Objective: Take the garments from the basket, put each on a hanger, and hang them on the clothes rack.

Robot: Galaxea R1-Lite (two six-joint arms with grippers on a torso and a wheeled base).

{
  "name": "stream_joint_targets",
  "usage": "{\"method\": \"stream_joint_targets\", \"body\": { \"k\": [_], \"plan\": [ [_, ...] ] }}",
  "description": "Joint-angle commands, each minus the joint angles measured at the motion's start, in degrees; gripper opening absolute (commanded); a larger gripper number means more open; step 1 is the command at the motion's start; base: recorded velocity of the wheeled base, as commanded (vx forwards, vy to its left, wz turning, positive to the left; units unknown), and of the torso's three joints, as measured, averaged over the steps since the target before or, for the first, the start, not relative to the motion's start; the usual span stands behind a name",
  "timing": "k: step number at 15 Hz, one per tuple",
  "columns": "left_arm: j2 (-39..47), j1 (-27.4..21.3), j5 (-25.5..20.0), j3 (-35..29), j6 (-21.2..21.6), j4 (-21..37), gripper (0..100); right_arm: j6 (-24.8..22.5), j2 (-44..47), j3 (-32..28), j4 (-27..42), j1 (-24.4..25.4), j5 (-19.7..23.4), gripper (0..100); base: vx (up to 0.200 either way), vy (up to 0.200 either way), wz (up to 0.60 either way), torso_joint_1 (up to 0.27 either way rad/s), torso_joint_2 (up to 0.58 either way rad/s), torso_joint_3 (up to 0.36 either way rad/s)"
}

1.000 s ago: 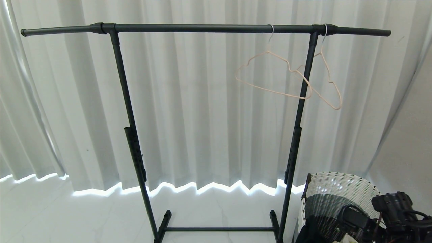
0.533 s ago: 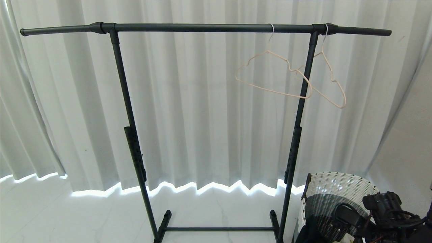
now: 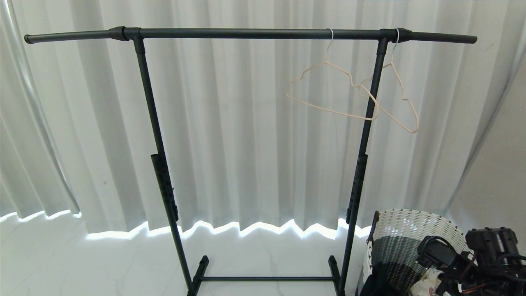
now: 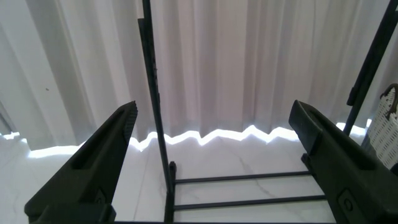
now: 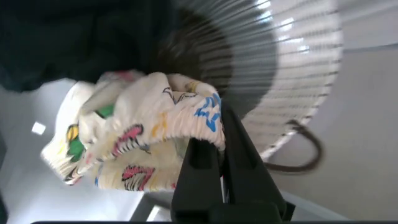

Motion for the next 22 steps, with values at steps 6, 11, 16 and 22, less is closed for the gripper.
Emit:
{"method": "stream_joint_targets", "body": {
  "k": [6, 11, 16, 22],
  "plan": [
    [0.00, 0.01, -0.02, 0.00, -0.05, 0.00, 100, 1.16, -31.73, -16.20, 36.10, -2.73, 0.29, 0, -0.133, 0.000, 0.00, 0.003, 0.00, -0.001],
    [0.00, 0.01, -0.02, 0.00, -0.31, 0.00, 100, 2.74, -41.92, -27.10, 56.32, -1.68, 1.17, 0, -0.200, 0.000, 0.00, 0.002, 0.00, 0.003],
    [0.00, 0.01, -0.02, 0.00, -0.22, 0.00, 100, 6.61, -41.39, -32.37, 57.28, 6.85, 1.26, 0, -0.080, 0.000, 0.00, -0.001, 0.00, 0.003],
    [0.00, 0.01, -0.02, 0.00, -0.14, 0.00, 100, 19.44, -36.65, -45.21, 75.65, 13.44, 1.52, 0, 0.000, 0.000, 0.00, 0.000, 0.00, 0.000]
  ]
}}
